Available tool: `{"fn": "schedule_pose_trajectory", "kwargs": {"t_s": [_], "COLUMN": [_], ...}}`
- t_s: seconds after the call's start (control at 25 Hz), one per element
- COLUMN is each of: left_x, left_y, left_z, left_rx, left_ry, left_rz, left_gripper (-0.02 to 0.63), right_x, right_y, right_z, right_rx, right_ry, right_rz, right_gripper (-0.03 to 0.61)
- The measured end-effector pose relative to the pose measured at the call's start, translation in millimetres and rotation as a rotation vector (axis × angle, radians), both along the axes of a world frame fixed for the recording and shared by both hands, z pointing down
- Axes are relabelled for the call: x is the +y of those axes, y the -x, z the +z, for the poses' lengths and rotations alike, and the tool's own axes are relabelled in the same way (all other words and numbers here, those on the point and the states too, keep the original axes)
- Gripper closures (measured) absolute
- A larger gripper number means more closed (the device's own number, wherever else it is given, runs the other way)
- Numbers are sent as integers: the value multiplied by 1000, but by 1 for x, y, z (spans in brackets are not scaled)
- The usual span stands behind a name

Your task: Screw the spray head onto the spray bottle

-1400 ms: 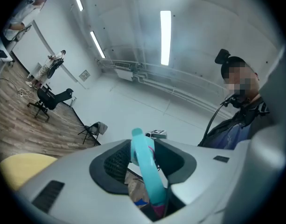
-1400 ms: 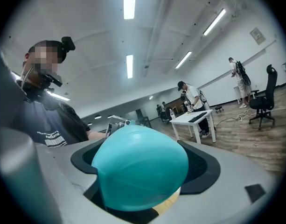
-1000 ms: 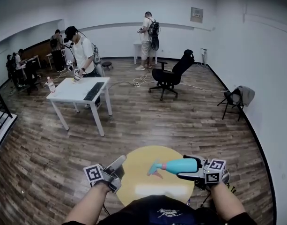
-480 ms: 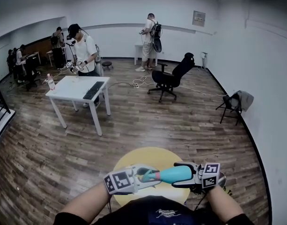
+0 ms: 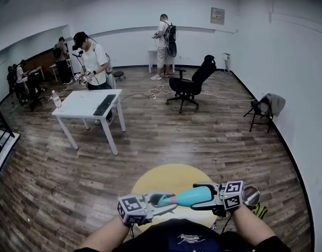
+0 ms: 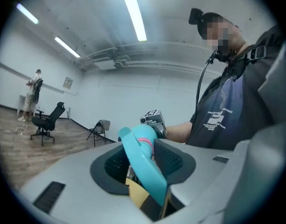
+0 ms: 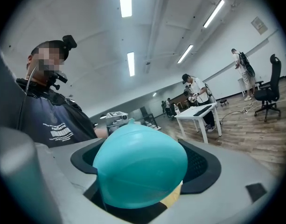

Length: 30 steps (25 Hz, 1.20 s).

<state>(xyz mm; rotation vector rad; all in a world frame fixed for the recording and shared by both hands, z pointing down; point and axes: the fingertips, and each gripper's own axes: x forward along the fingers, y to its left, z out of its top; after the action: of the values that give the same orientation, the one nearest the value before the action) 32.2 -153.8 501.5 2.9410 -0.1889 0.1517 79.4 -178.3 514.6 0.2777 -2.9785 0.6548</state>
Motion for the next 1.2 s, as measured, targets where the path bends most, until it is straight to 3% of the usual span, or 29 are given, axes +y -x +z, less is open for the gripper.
{"fn": "schedule_pose_trajectory", "kwargs": {"t_s": [0.24, 0.32, 0.44, 0.56, 0.68, 1.2], "left_x": [-18, -31, -44, -47, -47, -51], "left_y": [43, 65, 94, 110, 110, 96], "left_z": [19, 35, 63, 68, 65, 61], "left_rx": [198, 197, 170, 264, 326, 335], "left_ry": [222, 249, 295, 353, 371, 352], "left_rz": [-213, -320, -445, -491, -500, -451], "left_gripper": [440, 440, 442, 442, 442, 442], "right_x": [-18, -22, -26, -34, -36, -40], "right_y": [-37, -57, -77, -96, -102, -97], "right_z": [32, 48, 69, 78, 72, 51], "right_rx": [-100, -137, -160, -188, -232, -218], "right_ry": [101, 153, 168, 153, 140, 112], "right_rz": [167, 232, 356, 502, 514, 504], "right_gripper": [91, 102, 243, 554, 558, 558]}}
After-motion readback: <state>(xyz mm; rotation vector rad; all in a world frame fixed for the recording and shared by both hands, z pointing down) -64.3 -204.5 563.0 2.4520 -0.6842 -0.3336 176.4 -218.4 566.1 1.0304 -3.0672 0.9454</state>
